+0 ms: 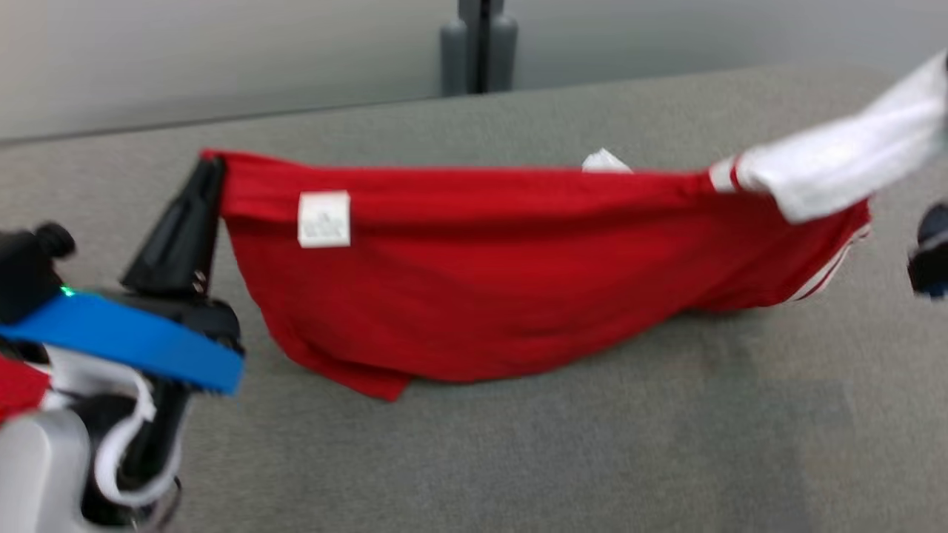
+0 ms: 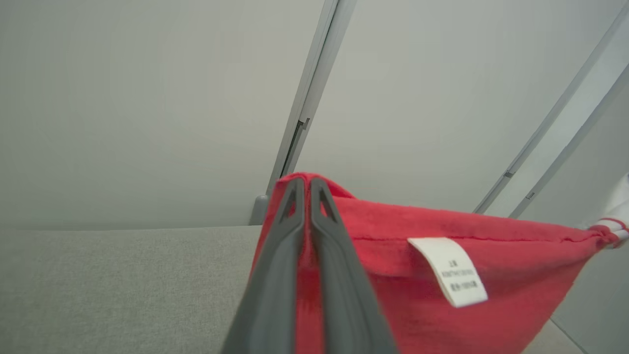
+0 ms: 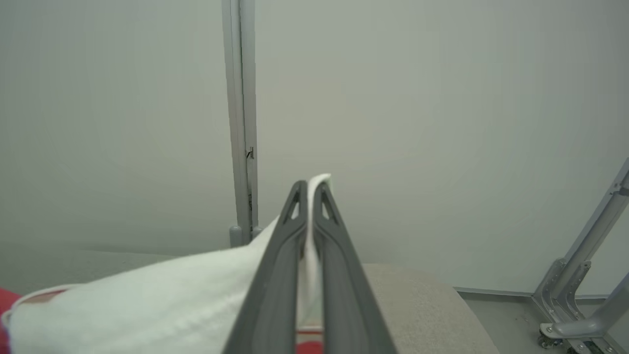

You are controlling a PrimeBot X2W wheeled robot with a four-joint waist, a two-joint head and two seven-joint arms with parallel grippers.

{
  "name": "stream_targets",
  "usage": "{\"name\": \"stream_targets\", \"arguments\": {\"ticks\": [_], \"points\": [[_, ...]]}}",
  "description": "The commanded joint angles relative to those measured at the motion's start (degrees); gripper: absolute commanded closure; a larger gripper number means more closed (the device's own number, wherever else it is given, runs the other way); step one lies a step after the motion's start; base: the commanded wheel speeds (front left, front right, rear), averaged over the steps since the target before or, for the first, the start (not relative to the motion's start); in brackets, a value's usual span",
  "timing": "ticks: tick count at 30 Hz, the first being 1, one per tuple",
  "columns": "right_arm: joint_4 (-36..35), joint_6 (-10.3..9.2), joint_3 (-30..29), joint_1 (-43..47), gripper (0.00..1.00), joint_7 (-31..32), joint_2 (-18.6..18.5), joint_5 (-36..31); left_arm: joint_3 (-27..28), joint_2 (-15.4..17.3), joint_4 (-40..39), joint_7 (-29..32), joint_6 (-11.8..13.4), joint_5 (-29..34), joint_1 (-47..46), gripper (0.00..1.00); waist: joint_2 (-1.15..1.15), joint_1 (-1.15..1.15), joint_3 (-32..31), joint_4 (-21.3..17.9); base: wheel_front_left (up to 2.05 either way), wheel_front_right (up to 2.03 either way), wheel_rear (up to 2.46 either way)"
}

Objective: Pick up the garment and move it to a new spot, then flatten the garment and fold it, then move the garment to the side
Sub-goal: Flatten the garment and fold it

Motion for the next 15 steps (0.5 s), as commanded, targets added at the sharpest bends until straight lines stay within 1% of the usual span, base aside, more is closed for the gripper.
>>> {"name": "stream_targets", "arguments": {"ticks": [1,2,3,7,8,11,15], "points": [[3.7,0.00,1.2,-4.7,1.00,-1.5,-1.0,0.9,0.9,0.5,1.3,0.1,0.3,0.6,-4.3,1.00,0.00,0.00,5.1,1.5,0.00,0.00,0.00],[6.8,0.00,2.1,-7.8,1.00,-2.4,-1.1,1.4,1.4,1.0,2.6,0.0,0.4,1.2,-7.1,1.00,0.00,0.00,7.4,1.3,0.00,0.00,0.00],[6.8,0.00,2.1,-7.8,1.00,-2.4,-1.1,1.4,1.4,1.0,2.6,0.0,0.4,1.2,-7.1,1.00,0.00,0.00,7.4,1.3,0.00,0.00,0.00],[18.9,-0.01,6.0,-21.3,1.00,-7.6,-2.4,1.9,2.7,2.5,8.8,-1.1,0.3,3.5,-19.1,1.00,0.00,0.00,14.7,0.8,0.00,0.00,0.00],[21.6,-0.01,6.4,-25.1,1.00,-9.4,-3.3,1.5,2.9,2.6,10.4,-1.5,0.2,3.9,-22.6,1.00,0.00,0.00,16.1,0.8,0.00,0.00,0.00],[28.3,-0.01,6.6,-35.7,1.00,-15.5,-4.4,1.0,3.0,3.5,14.8,-3.6,-0.4,6.2,-33.0,1.00,0.00,0.00,19.4,1.0,0.00,0.00,0.00],[33.3,-0.01,7.6,-47.6,1.00,-24.5,-5.7,-0.1,3.0,3.2,20.2,-9.1,-0.8,9.6,-44.8,1.00,0.00,0.00,20.8,1.7,0.00,0.00,0.00]]}}
